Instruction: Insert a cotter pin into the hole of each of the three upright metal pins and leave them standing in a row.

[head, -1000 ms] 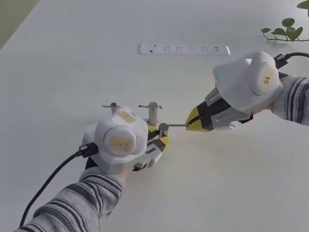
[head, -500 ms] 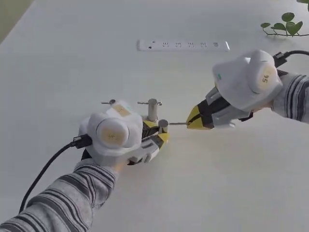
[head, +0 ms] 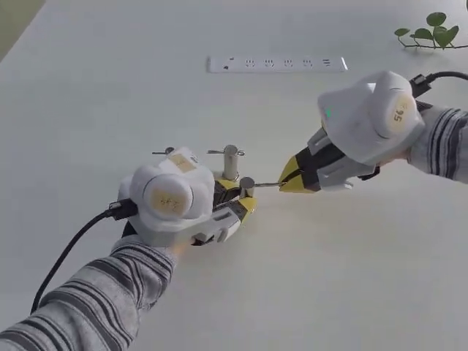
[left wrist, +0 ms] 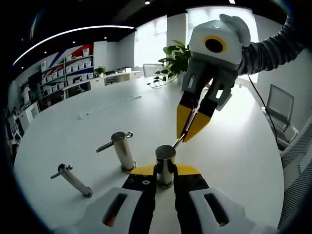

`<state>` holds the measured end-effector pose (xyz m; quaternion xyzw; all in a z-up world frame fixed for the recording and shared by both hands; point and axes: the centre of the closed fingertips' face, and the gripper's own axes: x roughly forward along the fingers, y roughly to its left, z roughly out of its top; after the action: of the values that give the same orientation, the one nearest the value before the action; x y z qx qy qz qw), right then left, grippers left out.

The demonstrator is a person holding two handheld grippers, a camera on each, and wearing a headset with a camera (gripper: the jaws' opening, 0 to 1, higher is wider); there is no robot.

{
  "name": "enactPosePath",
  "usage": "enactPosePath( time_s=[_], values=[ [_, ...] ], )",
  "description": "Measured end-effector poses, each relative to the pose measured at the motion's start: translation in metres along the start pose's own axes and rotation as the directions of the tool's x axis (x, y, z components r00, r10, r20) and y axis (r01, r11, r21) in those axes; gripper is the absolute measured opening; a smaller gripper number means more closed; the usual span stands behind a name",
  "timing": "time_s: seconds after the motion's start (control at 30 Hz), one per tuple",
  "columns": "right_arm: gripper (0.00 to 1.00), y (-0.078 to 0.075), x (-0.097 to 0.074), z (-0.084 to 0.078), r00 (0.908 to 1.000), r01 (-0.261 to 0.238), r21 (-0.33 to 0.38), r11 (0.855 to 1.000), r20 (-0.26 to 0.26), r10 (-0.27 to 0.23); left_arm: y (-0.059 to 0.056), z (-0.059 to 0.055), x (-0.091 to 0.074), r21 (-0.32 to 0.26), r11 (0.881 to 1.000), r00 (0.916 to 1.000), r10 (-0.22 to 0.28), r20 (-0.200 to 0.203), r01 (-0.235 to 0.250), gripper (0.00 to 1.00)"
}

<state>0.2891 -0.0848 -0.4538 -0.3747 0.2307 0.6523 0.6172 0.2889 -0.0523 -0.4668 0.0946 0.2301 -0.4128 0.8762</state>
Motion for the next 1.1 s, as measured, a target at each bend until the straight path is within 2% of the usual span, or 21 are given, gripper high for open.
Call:
enactPosePath(
  time_s=[0.4,0.77,0.97,1.1],
  values=[
    [0.00,0.001,-0.004,0.006,1.0000,0.002,-0.008,1.000,-0.007,-0.003,0.000,-0.001,0.000,-0.004,1.000,0.9999,0.015,0.003,-0.015,0.09],
    [0.00,0.004,0.001,0.013,1.0000,-0.002,-0.018,1.000,0.004,0.002,0.000,-0.002,0.000,0.004,1.000,0.9996,0.028,0.009,-0.028,0.09],
    [0.00,0.005,0.002,0.018,0.9997,-0.001,0.022,1.000,0.025,0.001,0.000,-0.002,0.001,-0.003,0.999,0.9990,0.042,0.012,-0.042,0.09],
    [0.00,0.003,0.005,0.021,0.9997,0.003,0.016,1.000,0.025,-0.003,-0.001,-0.002,0.001,-0.009,0.999,0.9987,0.050,0.012,-0.050,0.09]
  ],
)
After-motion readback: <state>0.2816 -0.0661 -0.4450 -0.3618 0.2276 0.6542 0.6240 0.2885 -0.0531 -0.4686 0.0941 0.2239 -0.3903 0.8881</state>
